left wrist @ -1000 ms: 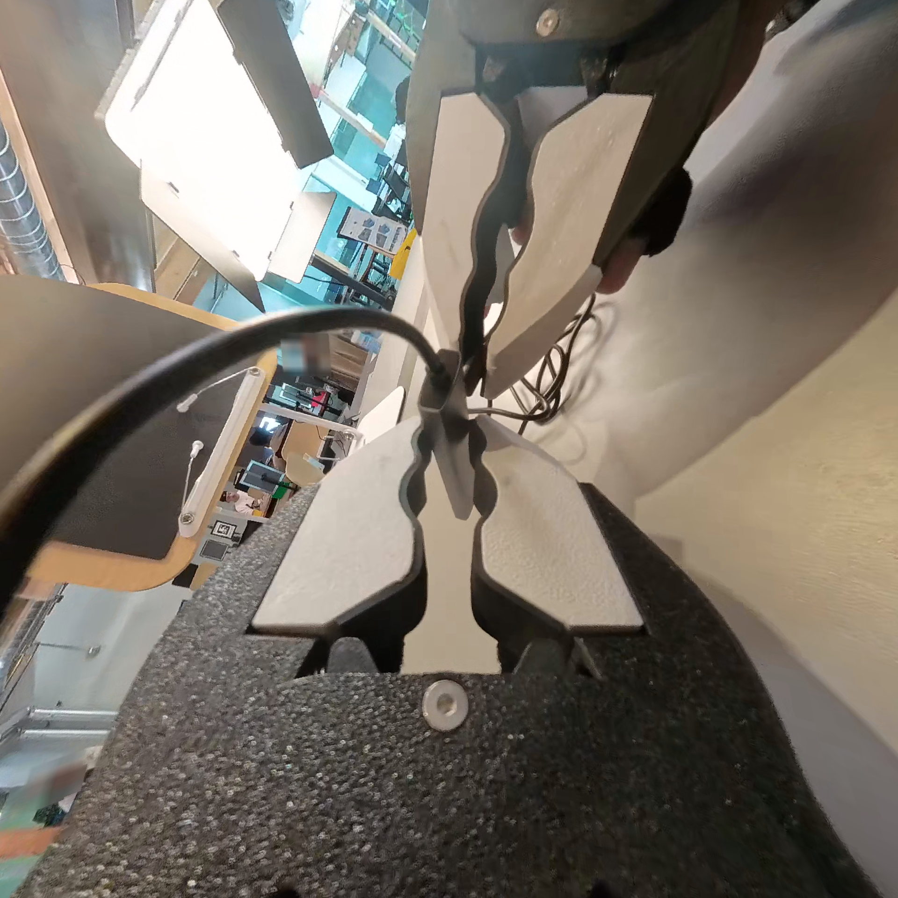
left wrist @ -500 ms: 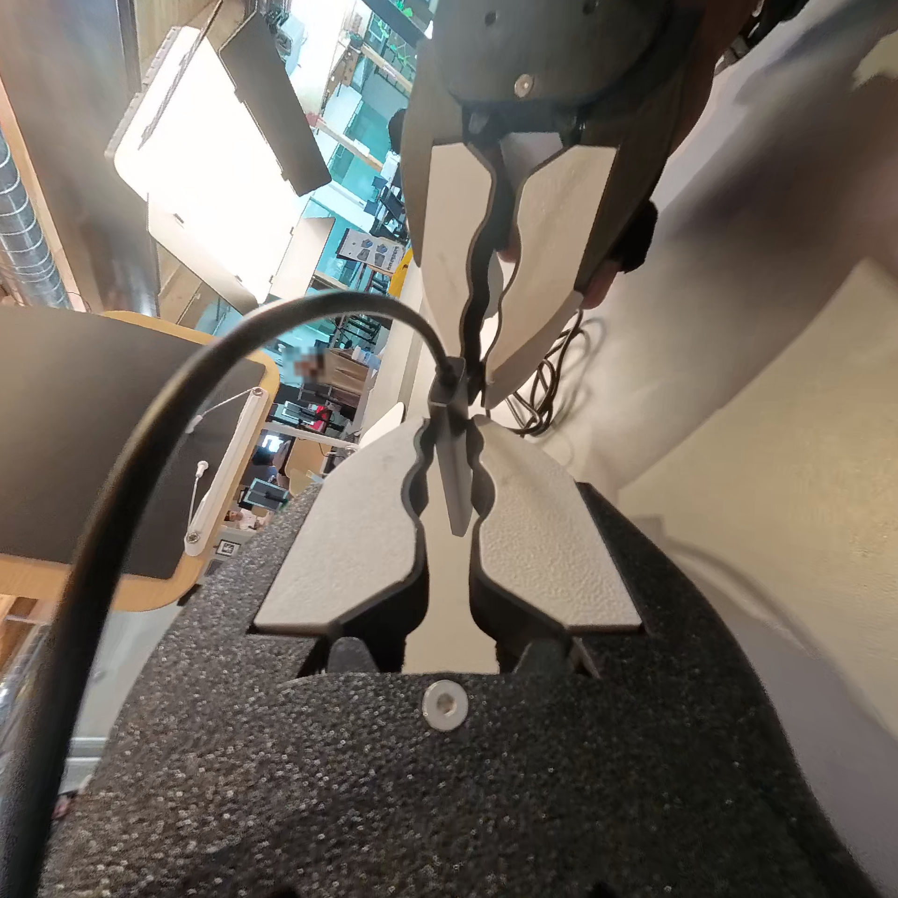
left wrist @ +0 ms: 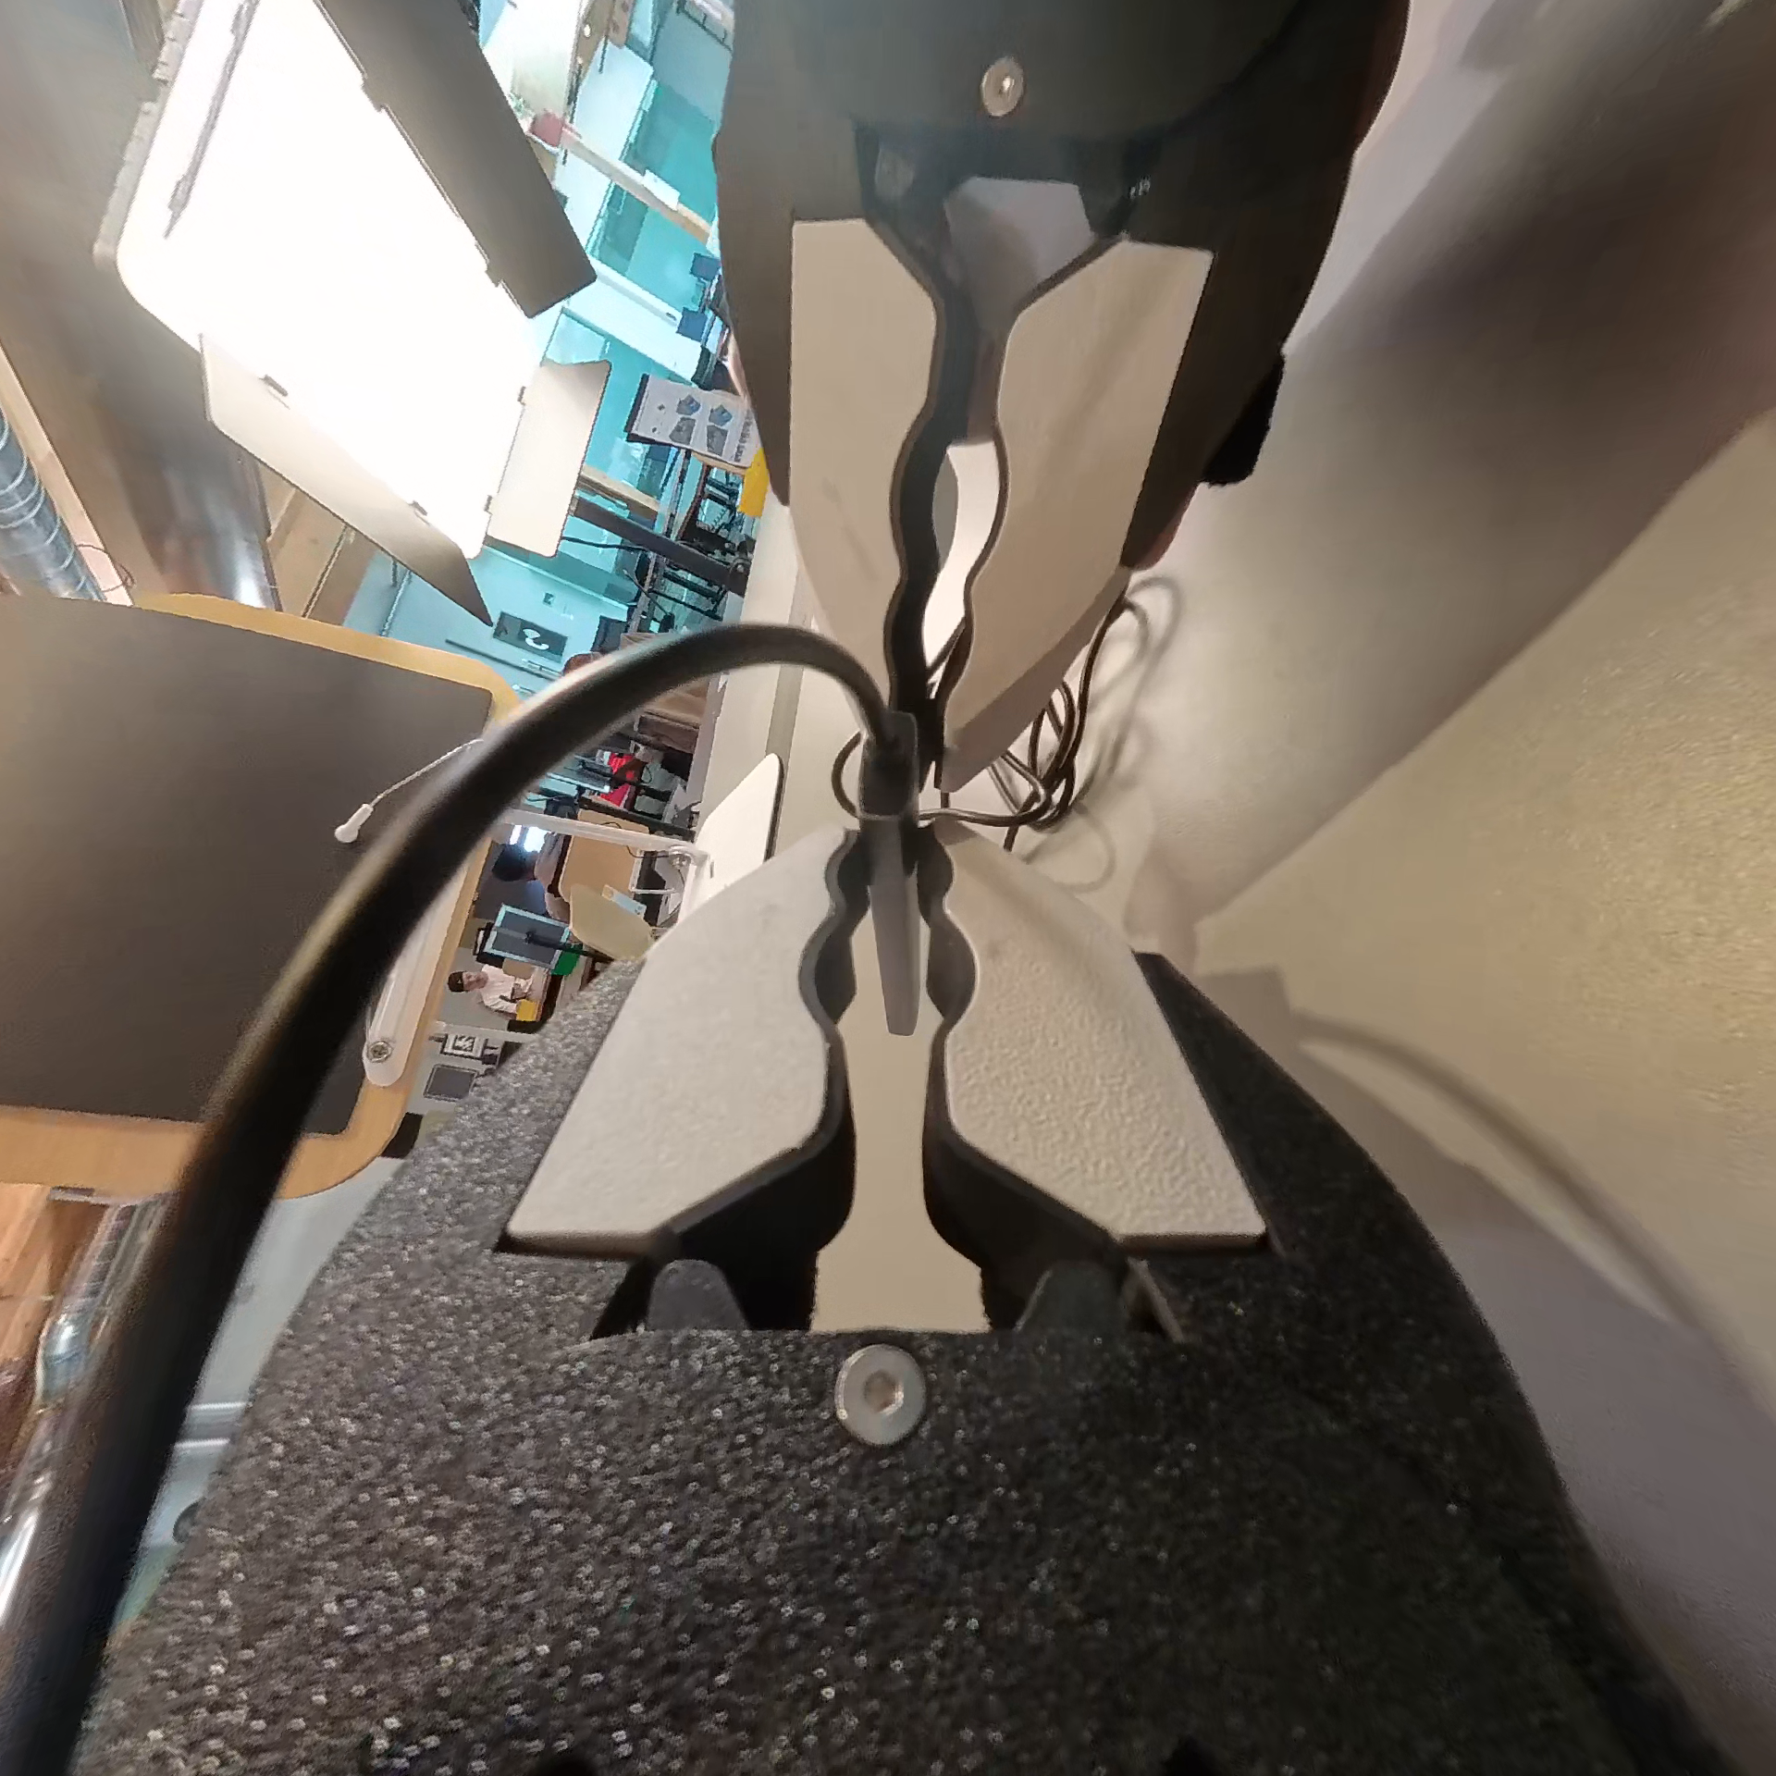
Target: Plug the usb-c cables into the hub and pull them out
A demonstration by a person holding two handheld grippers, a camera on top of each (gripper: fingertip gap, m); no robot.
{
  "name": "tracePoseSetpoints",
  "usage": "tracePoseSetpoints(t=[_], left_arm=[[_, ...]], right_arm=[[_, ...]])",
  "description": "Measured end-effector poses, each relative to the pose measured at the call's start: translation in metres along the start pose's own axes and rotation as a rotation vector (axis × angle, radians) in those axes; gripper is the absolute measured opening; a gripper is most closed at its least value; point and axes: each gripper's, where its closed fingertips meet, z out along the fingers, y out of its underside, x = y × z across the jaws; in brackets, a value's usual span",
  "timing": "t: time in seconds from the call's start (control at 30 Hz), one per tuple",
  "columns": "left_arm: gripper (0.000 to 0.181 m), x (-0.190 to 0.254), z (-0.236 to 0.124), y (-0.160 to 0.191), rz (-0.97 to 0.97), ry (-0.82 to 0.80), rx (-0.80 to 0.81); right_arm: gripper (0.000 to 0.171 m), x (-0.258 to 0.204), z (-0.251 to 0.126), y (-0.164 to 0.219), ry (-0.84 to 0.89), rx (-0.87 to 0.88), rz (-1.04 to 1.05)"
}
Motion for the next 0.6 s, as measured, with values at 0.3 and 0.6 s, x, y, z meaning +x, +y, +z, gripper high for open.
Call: tracePoseSetpoints(t=[0.3, 0.6], left_arm=[[0.010, 0.009, 0.000, 0.000, 0.018, 0.067, -0.012], [0.010, 0.017, 0.001, 0.000, 0.032, 0.116, -0.018]], right_arm=[[0.005, -0.009, -0.001, 0.000, -0.036, -0.008, -0.084], [0.004, -0.016, -0.003, 0.000, -0.083, -0.001, -0.106]])
